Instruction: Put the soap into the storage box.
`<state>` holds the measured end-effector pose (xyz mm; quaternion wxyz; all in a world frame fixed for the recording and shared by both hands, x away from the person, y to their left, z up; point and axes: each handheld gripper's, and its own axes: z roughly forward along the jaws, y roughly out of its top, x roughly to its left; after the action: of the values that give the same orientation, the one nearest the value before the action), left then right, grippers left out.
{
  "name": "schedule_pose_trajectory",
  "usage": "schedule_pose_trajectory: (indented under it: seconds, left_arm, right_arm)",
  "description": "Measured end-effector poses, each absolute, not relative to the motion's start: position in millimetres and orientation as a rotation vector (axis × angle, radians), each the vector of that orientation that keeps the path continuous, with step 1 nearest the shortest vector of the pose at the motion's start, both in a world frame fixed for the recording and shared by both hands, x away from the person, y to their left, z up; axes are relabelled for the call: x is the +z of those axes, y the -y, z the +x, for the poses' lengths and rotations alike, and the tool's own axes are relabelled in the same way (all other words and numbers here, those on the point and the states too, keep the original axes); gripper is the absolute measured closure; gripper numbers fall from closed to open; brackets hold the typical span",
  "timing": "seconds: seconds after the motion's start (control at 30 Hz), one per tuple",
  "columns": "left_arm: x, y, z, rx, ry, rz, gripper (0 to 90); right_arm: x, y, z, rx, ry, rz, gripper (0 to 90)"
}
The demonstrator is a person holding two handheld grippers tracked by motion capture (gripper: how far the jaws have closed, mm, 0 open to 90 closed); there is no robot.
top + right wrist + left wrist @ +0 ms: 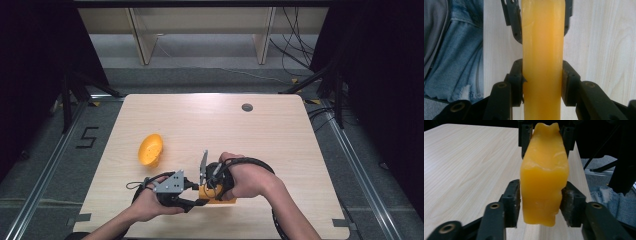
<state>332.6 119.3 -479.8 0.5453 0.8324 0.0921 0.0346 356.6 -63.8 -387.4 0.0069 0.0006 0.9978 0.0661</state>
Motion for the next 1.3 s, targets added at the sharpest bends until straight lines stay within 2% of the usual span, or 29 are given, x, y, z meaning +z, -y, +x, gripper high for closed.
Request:
schedule_pose_trajectory:
  seconds: [0.23,0.4,0.6,0.83,1.03,1.13,1.17,1.3]
  left_arm:
    - [-480.1,-119.8,333.8,0.082,-0.174,1.984,58.8]
    - [-478.6,-119.9,329.3,0.037,-0.206,1.968,60.1]
    - [-476.2,-123.5,329.8,0.047,-0.224,1.973,60.4]
    - [-476.5,-129.5,329.4,0.079,-0.266,1.973,60.4]
    - [-477.6,-137.1,328.6,0.108,-0.292,1.993,60.4]
    - [-478.4,-142.0,326.2,0.094,-0.363,1.964,60.4]
    - [-477.7,-144.8,326.7,0.111,-0.369,1.968,60.4]
    - [-478.1,-155.1,327.3,0.159,-0.426,1.952,60.4]
  right_arm:
    - [-389.2,62.7,354.6,0.185,-3.115,-0.025,61.5]
    - [-387.0,61.8,352.7,0.162,-3.131,-0.021,60.5]
    - [-382.9,63.6,354.2,0.239,-3.099,-0.042,58.5]
    - [-376.5,75.1,353.9,0.304,-3.074,0.043,38.8]
    - [-369.1,95.3,354.9,0.427,-3.027,0.089,33.3]
    - [-367.4,109.9,355.7,0.479,-2.996,0.148,32.9]
    - [-366.4,115.8,353.0,0.475,-2.985,0.279,33.0]
    - [-368.7,139.7,357.0,0.581,-2.933,0.397,37.2]
